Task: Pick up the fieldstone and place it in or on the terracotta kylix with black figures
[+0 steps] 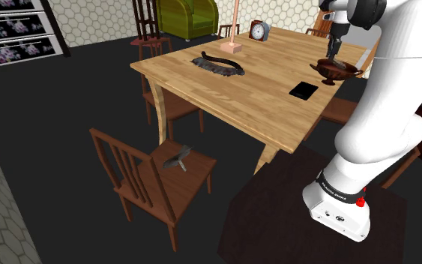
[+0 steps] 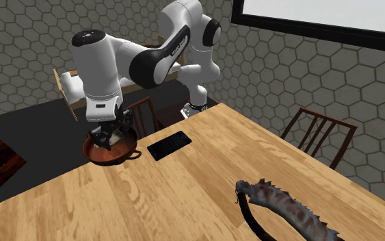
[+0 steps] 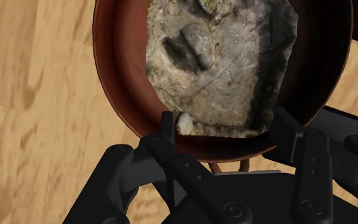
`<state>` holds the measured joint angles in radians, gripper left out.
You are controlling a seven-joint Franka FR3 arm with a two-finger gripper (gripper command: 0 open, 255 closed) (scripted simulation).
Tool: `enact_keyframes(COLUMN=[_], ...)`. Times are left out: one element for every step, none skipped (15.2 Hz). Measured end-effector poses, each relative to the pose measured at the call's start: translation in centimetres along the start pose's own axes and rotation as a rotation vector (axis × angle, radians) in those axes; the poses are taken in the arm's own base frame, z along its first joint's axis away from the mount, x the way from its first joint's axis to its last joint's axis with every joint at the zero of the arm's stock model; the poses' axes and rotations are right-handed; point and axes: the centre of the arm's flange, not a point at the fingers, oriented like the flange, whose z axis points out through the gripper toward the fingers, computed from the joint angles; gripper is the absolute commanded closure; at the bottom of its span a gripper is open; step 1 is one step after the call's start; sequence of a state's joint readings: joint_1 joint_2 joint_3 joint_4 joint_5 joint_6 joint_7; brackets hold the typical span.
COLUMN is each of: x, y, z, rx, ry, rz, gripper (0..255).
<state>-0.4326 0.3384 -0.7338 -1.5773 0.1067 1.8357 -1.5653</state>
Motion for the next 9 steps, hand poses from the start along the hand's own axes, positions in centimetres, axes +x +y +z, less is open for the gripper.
enact_keyframes(x=[0.02,0.09,0.08,0.06,0.05,0.05,0.05,0.05,0.05], y=[-0.08,-0.07,-0.11,-0.08,-0.06,-0.05,-0.05,-0.05,-0.05], z=[0.44,0.77,0.98,1.07,1.11,1.13,1.14,1.14,1.14], rx=[0.0,0.0,0.0,0.0,0.0,0.0,0.0,0.0,0.0], ry=[0.0,0.0,0.0,0.0,0.0,0.0,0.0,0.0,0.0], rz=[0.0,0.0,0.0,0.0,0.0,0.0,0.0,0.0,0.0], gripper=[255,255,255,255,255,255,255,255,0])
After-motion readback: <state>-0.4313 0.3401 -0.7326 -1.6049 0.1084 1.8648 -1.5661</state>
